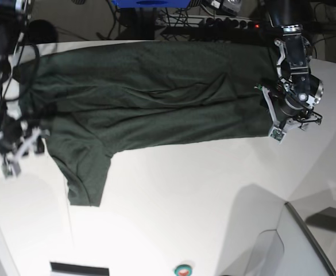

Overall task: Layout the t-shirt on the table in an organized manner, then fold the t-shirt properly
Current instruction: 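Grasp the shirt's side edges with both grippers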

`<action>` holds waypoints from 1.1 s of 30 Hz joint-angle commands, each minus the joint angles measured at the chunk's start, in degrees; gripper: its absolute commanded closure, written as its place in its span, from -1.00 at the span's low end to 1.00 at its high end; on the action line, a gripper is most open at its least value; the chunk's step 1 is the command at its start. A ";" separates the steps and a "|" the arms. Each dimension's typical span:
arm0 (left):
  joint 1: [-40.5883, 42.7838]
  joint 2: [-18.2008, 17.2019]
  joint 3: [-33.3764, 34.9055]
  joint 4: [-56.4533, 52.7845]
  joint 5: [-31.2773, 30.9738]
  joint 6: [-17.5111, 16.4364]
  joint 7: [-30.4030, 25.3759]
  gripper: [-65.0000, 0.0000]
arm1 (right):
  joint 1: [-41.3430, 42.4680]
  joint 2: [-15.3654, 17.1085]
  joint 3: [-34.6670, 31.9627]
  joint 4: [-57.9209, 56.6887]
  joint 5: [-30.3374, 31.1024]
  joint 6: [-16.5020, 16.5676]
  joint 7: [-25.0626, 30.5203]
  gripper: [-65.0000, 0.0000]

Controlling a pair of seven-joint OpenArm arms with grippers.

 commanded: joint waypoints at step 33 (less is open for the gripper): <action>4.88 -1.19 -22.86 6.71 -13.58 0.38 -0.91 -0.38 | 17.75 2.87 -6.90 -37.06 0.18 -0.15 13.52 1.00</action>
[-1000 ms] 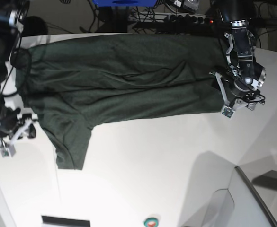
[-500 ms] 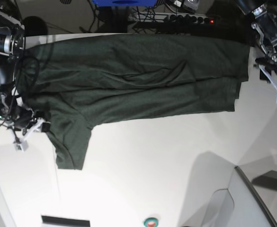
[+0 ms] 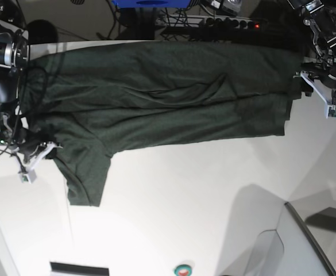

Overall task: Layout the t-shirt on the table in an organized manner, then fold the t-shirt properly
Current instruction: 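Grasp the shirt's side edges with both grippers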

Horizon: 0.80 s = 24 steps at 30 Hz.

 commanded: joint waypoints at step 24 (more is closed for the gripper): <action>-21.79 -6.12 7.61 -26.44 -1.48 0.47 -1.13 -0.38 | 0.90 0.55 -0.19 1.17 0.40 0.62 0.67 1.00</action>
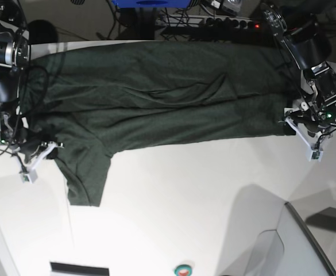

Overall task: Layout the t-shirt on the table in an organized manner, then fold the t-shirt properly
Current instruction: 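Grasp the shirt's side edges with both grippers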

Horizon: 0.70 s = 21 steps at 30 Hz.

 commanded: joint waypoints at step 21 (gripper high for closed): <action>-4.94 -1.02 4.56 -13.69 -0.25 0.55 -6.71 -0.37 | 1.27 0.84 -0.01 0.89 0.12 0.60 0.56 1.00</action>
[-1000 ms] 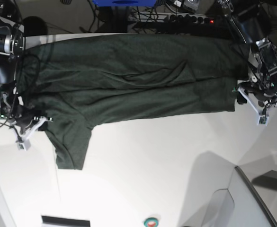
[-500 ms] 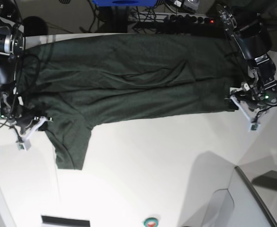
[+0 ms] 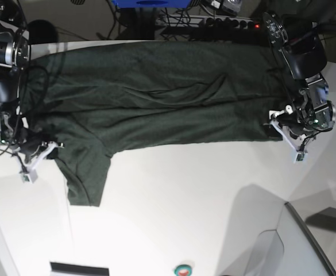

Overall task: Layout the t-shirt on the table in an organized manner, then fold the t-shirt properly
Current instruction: 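Grasp the shirt's side edges with both grippers, then lift the shirt edge with both grippers and fold it toward the collar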

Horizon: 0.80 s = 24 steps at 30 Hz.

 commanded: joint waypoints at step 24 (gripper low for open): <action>-12.83 0.01 0.34 -3.79 1.47 0.29 -4.91 1.00 | 1.80 1.30 -0.10 11.77 0.03 0.60 0.65 1.00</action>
